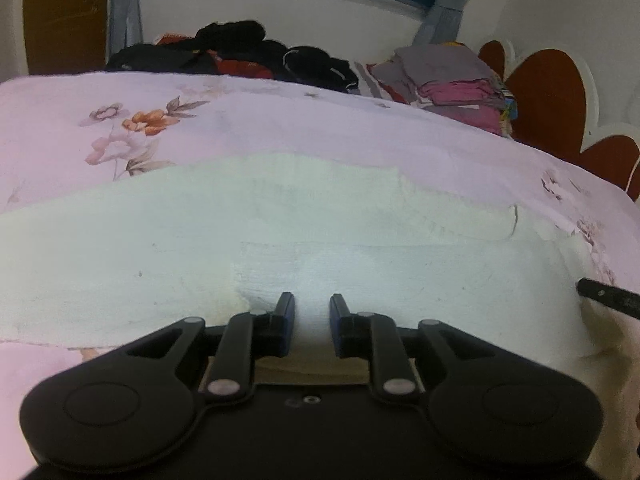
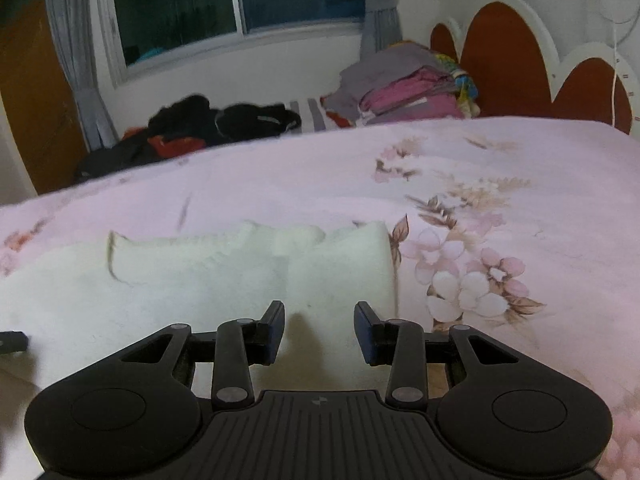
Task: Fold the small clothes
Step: 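Move the left gripper to the other sweater sleeve cuff, then grasp the sleeve cuff with the left gripper and lift it, then lay the held sleeve across the sweater body and open the left gripper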
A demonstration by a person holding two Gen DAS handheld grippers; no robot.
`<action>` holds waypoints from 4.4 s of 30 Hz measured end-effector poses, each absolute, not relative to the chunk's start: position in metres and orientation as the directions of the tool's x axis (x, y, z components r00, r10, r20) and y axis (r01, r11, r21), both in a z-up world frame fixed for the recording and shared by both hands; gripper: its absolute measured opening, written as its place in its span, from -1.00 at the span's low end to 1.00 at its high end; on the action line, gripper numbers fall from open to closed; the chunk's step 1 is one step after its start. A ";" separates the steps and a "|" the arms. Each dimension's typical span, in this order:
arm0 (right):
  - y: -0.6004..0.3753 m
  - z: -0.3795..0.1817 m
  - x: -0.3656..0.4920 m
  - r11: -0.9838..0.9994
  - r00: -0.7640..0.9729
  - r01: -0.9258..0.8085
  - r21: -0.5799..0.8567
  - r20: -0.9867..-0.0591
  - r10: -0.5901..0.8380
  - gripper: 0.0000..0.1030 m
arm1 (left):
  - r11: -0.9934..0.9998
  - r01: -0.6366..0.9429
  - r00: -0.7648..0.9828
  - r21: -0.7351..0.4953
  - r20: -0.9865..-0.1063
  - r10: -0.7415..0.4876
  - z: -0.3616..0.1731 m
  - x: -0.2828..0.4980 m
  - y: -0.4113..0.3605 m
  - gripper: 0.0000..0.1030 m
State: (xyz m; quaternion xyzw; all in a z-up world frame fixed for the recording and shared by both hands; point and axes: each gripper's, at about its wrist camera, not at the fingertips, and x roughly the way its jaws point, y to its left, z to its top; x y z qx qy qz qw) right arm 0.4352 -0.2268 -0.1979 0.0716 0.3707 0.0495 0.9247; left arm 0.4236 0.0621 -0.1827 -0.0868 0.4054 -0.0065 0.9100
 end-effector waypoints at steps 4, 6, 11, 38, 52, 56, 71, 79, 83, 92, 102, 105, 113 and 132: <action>-0.249 -0.209 0.440 0.989 0.711 0.022 0.145 -0.698 0.087 -0.25 | 0.982 -0.074 0.664 -0.175 -0.743 -0.083 -0.176 0.422 0.064 -0.61; -0.253 -0.202 0.441 0.988 0.719 0.041 0.148 -0.692 0.074 -0.25 | 0.982 -0.078 0.674 -0.171 -0.735 -0.074 -0.173 0.423 0.064 -0.58; -0.230 -0.189 0.456 0.991 0.760 -0.049 0.124 -0.639 0.117 -0.25 | 0.986 -0.077 0.672 -0.150 -0.738 -0.060 -0.179 0.428 0.057 -0.50; -0.140 -0.170 0.419 0.962 0.667 -0.196 0.192 -0.692 0.274 -0.25 | 0.973 -0.178 0.663 -0.146 -0.748 0.009 -0.140 0.383 0.092 -0.14; -0.042 -0.159 0.412 0.912 0.608 -0.356 0.202 -0.691 0.390 -0.25 | 0.937 -0.316 0.663 -0.149 -0.741 0.106 -0.126 0.329 0.167 0.05; -0.019 -0.165 0.408 0.910 0.592 -0.365 0.197 -0.705 0.390 -0.24 | 0.912 -0.373 0.645 -0.169 -0.754 0.124 -0.131 0.308 0.201 0.05; 0.022 -0.177 0.405 0.926 0.600 -0.347 0.149 -0.724 0.341 -0.22 | 0.627 -0.585 0.684 -0.514 -0.729 0.040 -0.175 0.275 0.344 -0.02; 0.026 -0.184 0.408 0.940 0.621 -0.320 0.116 -0.724 0.301 -0.21 | 0.448 -0.614 0.743 -0.649 -0.667 0.053 -0.199 0.291 0.388 -0.87; 0.027 -0.181 0.408 0.946 0.631 -0.302 0.116 -0.719 0.289 -0.17 | 0.426 -0.614 0.753 -0.665 -0.655 0.062 -0.203 0.296 0.391 -0.92; 0.010 -0.173 0.404 0.944 0.657 -0.278 0.178 -0.682 0.322 -0.16 | 0.709 -0.434 0.830 -0.557 -0.553 0.074 -0.140 0.325 0.338 -0.93; -0.077 -0.153 0.385 0.939 0.697 -0.223 0.261 -0.631 0.341 -0.16 | 0.881 -0.007 0.827 -0.473 -0.497 -0.261 -0.089 0.400 0.162 -0.93; -0.112 -0.153 0.380 0.948 0.711 -0.180 0.262 -0.632 0.309 -0.16 | 0.883 0.091 0.781 -0.461 -0.518 -0.350 -0.097 0.417 0.098 -0.93; -0.190 -0.155 0.370 0.952 0.713 -0.088 0.295 -0.649 0.267 -0.15 | 0.907 0.199 0.613 -0.370 -0.675 -0.410 -0.156 0.420 -0.011 -0.52; -0.086 -0.154 0.355 0.886 0.663 -0.442 0.141 -0.613 0.429 -0.05 | 0.983 -0.067 0.683 -0.169 -0.727 -0.078 -0.154 0.352 0.088 0.17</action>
